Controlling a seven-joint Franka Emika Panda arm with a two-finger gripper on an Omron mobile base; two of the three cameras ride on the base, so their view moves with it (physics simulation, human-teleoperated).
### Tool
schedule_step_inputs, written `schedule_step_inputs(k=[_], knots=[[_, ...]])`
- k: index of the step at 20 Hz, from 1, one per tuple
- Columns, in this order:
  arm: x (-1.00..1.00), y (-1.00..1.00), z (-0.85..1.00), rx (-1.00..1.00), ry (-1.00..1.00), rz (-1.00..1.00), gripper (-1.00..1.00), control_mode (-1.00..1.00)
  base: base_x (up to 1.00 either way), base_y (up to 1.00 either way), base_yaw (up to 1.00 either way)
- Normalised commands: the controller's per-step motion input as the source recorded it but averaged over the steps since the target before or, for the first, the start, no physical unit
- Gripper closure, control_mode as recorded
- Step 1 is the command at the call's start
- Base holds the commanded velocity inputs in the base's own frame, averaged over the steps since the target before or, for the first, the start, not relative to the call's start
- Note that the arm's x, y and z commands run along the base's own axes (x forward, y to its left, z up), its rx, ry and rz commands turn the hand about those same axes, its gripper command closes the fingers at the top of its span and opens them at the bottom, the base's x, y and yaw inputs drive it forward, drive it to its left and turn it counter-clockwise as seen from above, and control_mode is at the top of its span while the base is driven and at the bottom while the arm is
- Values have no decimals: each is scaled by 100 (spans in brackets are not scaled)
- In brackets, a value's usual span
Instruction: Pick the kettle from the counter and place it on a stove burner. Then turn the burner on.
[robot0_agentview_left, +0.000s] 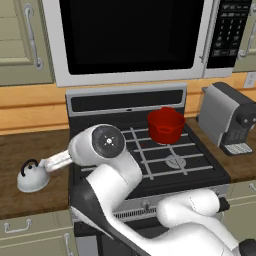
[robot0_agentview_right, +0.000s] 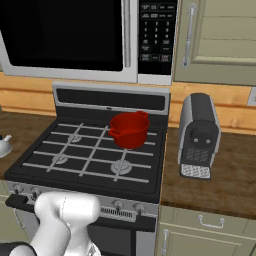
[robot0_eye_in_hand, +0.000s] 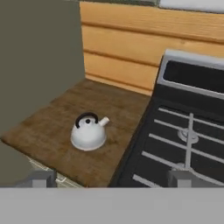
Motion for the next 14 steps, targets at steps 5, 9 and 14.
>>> schedule_step_inputs(k=[5, 9, 14], knots=[[7, 4, -45, 3, 49, -5, -100, -100, 0, 0, 0], [3, 58, -50, 4, 21, 1, -100, -100, 0, 0, 0], [18, 68, -35, 3, 6, 0, -100, -100, 0, 0, 0]])
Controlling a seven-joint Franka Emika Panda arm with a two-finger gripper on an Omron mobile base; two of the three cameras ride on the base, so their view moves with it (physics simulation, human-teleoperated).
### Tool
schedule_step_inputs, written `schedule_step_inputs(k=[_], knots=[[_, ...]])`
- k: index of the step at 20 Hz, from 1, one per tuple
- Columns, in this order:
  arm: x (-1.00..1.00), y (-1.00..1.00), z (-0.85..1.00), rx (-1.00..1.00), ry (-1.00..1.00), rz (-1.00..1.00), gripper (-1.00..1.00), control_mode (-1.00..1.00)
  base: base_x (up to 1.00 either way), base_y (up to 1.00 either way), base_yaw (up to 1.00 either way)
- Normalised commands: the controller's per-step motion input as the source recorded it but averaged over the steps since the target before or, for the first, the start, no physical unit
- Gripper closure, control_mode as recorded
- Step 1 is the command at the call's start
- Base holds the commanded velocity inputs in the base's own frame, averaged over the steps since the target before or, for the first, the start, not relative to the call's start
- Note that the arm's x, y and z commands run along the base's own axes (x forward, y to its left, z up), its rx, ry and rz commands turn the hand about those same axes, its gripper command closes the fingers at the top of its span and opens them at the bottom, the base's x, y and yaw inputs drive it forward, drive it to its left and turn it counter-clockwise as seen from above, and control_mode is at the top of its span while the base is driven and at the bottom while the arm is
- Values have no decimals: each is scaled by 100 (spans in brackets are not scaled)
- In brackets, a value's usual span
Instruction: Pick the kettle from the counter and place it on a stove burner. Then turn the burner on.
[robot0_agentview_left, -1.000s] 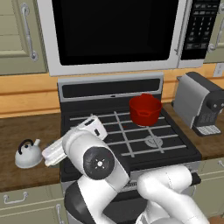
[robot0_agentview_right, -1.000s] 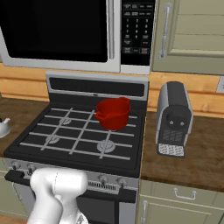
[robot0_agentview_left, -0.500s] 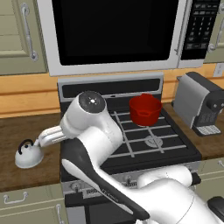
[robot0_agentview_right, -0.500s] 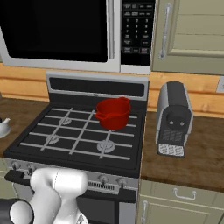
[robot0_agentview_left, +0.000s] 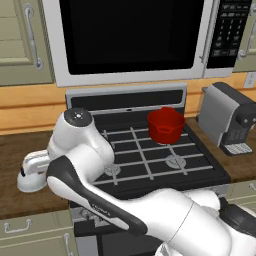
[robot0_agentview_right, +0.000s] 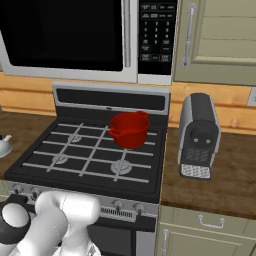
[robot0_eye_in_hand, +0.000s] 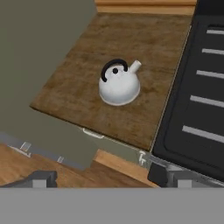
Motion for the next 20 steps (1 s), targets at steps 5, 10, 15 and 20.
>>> schedule_step_inputs(k=[5, 10, 15, 20], knots=[[42, 89, -30, -7, 1, 0, -100, -100, 0, 0, 0], [2, 13, -3, -7, 3, 0, -100, -100, 0, 0, 0], [16, 14, -19, -14, 1, 0, -100, -100, 0, 0, 0], [25, 6, -22, -13, 2, -1, -100, -100, 0, 0, 0]])
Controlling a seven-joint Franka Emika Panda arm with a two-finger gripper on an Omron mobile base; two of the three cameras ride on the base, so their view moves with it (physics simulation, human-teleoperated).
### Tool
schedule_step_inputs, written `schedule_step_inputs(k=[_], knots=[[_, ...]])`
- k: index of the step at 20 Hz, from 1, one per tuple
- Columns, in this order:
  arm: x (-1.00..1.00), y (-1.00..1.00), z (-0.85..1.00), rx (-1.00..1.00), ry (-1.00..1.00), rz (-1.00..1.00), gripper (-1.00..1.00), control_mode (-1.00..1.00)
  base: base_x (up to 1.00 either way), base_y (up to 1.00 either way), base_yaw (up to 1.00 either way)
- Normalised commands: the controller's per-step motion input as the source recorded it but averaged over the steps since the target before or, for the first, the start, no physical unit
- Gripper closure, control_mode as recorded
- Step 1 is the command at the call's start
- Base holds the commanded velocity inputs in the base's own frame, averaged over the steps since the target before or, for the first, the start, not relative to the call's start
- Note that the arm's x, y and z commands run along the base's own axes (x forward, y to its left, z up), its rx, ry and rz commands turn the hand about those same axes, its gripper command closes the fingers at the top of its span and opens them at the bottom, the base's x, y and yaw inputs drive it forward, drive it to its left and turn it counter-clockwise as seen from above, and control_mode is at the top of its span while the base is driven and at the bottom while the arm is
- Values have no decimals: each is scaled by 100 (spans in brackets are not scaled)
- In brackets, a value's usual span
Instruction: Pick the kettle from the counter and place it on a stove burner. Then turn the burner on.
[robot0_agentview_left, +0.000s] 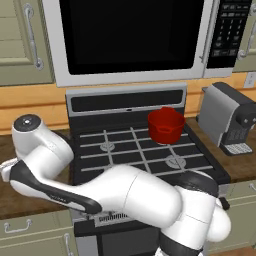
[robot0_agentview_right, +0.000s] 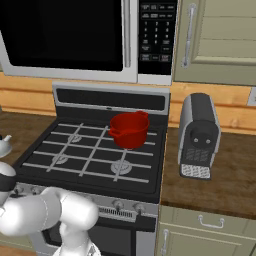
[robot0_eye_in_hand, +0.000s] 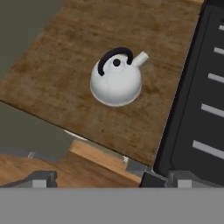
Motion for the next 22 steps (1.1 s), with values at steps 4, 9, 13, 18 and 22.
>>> schedule_step_inputs(k=[4, 9, 13, 18, 22], knots=[[29, 0, -18, -7, 0, -10, -100, -100, 0, 0, 0], [34, 0, -19, -5, 0, -20, -100, -100, 0, 0, 0], [44, 1, -10, -1, 0, -12, -100, -100, 0, 0, 0], [31, 6, 0, 0, 0, -6, -100, -100, 0, 0, 0], [30, 9, -3, 0, 0, -5, -100, -100, 0, 0, 0]])
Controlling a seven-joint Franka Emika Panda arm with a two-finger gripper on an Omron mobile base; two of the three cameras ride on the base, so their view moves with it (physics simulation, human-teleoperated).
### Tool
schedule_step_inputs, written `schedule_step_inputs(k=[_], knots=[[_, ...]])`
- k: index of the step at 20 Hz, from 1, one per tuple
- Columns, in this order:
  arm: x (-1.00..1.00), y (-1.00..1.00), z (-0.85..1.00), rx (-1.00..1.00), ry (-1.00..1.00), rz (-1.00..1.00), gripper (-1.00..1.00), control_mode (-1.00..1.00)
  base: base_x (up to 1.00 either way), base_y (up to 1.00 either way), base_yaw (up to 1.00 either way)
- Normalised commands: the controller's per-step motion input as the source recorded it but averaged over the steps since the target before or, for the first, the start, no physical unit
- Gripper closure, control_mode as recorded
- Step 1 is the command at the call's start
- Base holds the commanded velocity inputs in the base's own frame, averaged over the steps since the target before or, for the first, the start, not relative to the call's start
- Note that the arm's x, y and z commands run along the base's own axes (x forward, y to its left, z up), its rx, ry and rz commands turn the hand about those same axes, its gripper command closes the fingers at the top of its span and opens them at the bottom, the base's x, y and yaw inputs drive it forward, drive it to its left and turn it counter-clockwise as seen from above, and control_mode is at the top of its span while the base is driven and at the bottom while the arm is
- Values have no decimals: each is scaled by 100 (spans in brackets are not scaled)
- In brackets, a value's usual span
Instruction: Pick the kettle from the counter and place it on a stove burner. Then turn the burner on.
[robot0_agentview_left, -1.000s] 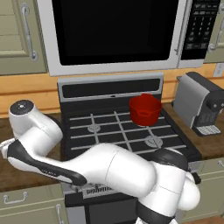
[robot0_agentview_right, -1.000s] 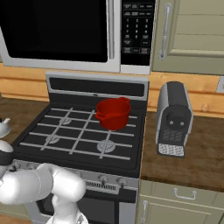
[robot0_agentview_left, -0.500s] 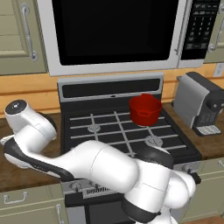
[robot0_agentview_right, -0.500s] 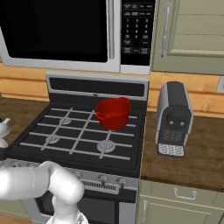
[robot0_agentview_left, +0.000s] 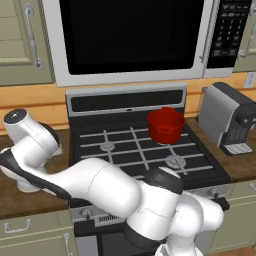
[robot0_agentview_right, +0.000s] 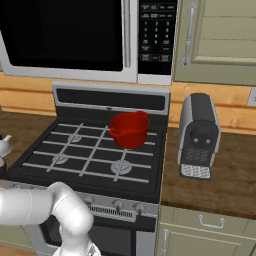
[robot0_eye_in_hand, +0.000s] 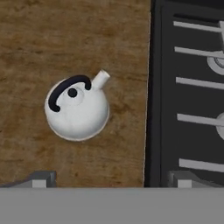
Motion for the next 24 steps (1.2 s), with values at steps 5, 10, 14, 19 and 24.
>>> schedule_step_inputs(k=[5, 10, 14, 19, 24], knots=[[26, 13, -6, 0, 0, -5, -100, -100, 0, 0, 0], [16, 23, -23, 0, 1, -6, -100, -100, 0, 0, 0], [3, 23, -30, 0, 0, -14, -100, -100, 0, 0, 0], [23, 33, -19, 0, -2, -20, -100, -100, 0, 0, 0], [32, 30, -9, 0, -1, -15, -100, -100, 0, 0, 0]])
